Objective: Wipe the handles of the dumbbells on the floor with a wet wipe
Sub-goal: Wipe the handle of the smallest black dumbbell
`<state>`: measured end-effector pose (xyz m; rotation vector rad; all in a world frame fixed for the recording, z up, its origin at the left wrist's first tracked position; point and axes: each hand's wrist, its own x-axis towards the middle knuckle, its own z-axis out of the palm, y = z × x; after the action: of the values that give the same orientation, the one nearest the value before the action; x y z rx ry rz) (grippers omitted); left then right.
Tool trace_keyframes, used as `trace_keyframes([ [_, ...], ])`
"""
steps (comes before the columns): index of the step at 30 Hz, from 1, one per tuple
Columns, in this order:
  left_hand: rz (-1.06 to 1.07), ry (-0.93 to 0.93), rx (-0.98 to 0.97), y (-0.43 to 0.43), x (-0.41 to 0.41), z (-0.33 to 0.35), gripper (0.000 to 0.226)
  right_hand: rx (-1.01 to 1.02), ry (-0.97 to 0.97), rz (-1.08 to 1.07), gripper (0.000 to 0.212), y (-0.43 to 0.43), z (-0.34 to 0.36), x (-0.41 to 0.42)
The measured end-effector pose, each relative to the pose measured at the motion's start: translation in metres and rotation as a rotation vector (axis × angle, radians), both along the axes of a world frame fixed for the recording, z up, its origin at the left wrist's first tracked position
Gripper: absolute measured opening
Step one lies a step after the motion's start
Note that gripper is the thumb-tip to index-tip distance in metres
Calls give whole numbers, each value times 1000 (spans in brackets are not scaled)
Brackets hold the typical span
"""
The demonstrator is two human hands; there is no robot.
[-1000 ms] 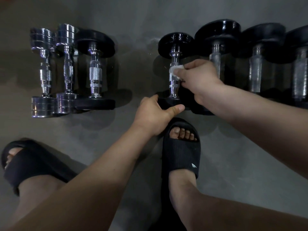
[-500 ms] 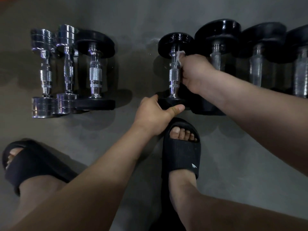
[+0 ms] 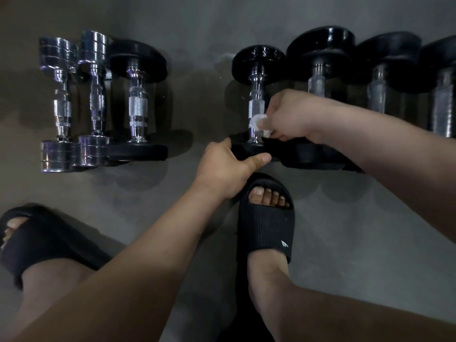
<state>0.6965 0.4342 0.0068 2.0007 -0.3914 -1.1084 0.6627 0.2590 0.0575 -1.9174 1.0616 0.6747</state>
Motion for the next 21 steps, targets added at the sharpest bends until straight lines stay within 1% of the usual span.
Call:
trace_keyframes([
  [1,2,6,2,0,0,1,61,-36,-10,39,23,-3,5,-1],
  [2,5,13,3,1,1,1,61,-118,-48,59,23,-8,5,-1],
  [4,9,16,5,1,2,1,64,-328,-180,65,26,-16,2,-1],
  [5,8,12,7,1,2,1,65,-400,-261,71,25,-18,-1,0],
  [7,7,7,4,1,1,2,63,-493,-387,142,19,-17,-8,0],
  [10,19,5,2,1,0,0,61,-580,-461,259,20,-14,-18,0],
  [13,37,-10,8,1,-2,0,63,-570,-498,291,20,-11,-25,-5],
  [15,54,-14,8,2,-3,0,58,-521,-542,369,18,-7,-26,-13],
  [16,66,-9,7,2,-4,0,57,-483,-556,423,16,-4,-24,-16],
  [18,89,6,9,2,-5,0,64,-391,-552,565,15,0,-17,-19],
  [19,100,10,16,3,-6,0,67,-339,-538,646,14,-1,-13,-19],
  [21,118,27,21,4,-8,0,65,-262,-462,756,11,-8,-4,-13],
])
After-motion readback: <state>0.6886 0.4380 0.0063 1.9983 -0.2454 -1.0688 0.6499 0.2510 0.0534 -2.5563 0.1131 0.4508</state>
